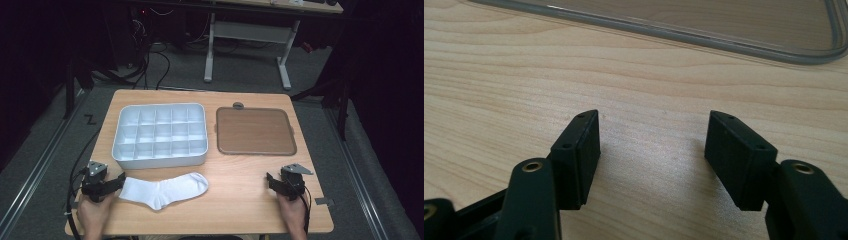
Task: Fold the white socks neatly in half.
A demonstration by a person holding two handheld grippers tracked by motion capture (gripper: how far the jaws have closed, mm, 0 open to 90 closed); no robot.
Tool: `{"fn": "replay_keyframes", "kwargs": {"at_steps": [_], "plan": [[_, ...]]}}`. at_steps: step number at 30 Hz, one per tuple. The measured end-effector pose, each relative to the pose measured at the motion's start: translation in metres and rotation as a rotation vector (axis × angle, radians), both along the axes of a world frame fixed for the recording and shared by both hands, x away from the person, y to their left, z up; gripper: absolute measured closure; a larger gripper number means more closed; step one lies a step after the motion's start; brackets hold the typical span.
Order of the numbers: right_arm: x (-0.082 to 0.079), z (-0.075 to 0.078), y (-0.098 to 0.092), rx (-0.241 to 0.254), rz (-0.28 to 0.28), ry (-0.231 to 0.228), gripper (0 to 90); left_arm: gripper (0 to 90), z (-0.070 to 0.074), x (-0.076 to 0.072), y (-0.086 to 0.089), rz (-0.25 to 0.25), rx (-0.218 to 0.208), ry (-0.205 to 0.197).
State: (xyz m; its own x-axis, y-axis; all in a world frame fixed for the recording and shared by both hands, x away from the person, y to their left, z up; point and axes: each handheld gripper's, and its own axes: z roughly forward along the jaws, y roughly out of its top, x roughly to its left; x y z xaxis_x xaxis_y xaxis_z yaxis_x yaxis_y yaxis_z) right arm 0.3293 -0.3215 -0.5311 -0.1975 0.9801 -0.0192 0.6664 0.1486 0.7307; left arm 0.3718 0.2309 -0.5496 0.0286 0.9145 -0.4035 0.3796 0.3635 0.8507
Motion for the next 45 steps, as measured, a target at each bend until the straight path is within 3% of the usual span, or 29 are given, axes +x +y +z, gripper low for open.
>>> {"fn": "replay_keyframes", "kwargs": {"at_steps": [41,45], "plan": [[-0.0017,0.0,-0.0001,0.001,-0.003,-0.002,40.6,26.7,0.0006,0.0006,-0.0003,-0.007,-0.015,0.004],[-0.002,0.0004,-0.0006,-0.001,-0.014,-0.003,44.9,27.4,0.0009,0.0005,0.0001,-0.022,-0.02,0.003]]}}
